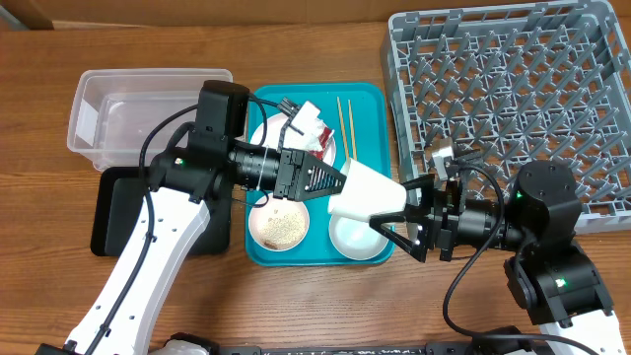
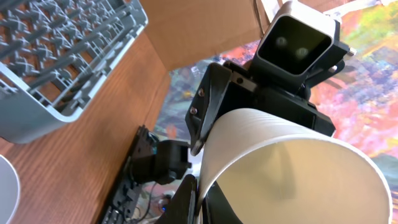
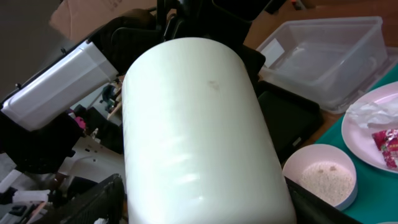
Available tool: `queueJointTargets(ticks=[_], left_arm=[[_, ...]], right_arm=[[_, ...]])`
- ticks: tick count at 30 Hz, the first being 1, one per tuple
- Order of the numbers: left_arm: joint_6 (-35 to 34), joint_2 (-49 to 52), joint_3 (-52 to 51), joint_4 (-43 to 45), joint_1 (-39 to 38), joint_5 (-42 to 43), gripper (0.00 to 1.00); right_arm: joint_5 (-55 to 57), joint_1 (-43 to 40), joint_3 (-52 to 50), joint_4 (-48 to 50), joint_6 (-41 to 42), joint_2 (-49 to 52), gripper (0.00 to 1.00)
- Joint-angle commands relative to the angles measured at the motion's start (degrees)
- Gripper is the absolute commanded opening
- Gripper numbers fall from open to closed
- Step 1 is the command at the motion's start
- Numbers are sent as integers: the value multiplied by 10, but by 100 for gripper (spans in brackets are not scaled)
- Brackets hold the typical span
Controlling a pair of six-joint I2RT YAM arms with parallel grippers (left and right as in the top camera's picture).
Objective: Sort waste into correct bins and load items into the dishwasher
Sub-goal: 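Move the white cup with the right gripper into the grey dish rack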
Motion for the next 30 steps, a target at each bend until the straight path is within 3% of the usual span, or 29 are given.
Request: queueJointTargets(ticks=[1, 6, 7, 9, 11, 13, 14, 16, 17, 19, 24, 27, 30], left_arm=[[14, 0, 4, -9, -5, 31, 4], [14, 0, 4, -10, -5, 30, 4], [14, 0, 4, -10, -5, 28, 8], [14, 0, 4, -11, -4, 24, 37], [14, 0, 4, -11, -4, 10, 58], [15, 0, 4, -12, -4, -20, 95], [15, 0, 4, -14, -4, -48, 100], [15, 0, 4, -28, -4, -115, 100], [14, 0, 4, -54, -4, -189, 100], [15, 0, 4, -98, -4, -261, 100], [40, 0, 4, -132, -4, -285, 100], [41, 0, 4, -129, -4, -287, 100], [41, 0, 4, -129, -4, -304, 100]], right_arm=[[1, 2, 16, 16, 8, 0, 77], [0, 2, 16, 20, 16, 0, 63], [1, 1, 16, 20, 16, 0, 60], [1, -3, 17, 20, 16, 0, 54], [1, -16, 17, 16, 16, -3, 54], [1, -43, 17, 4, 16, -7, 53], [2, -60, 17, -6, 16, -10, 53], [11, -101, 17, -36, 15, -13, 53], [43, -135, 17, -72, 15, -14, 53], [191, -196, 20, -177, 14, -13, 47], [451, -210, 93, -372, -6, 6, 48], [521, -205, 137, -455, -7, 44, 48], [520, -205, 139, -475, -16, 90, 48]])
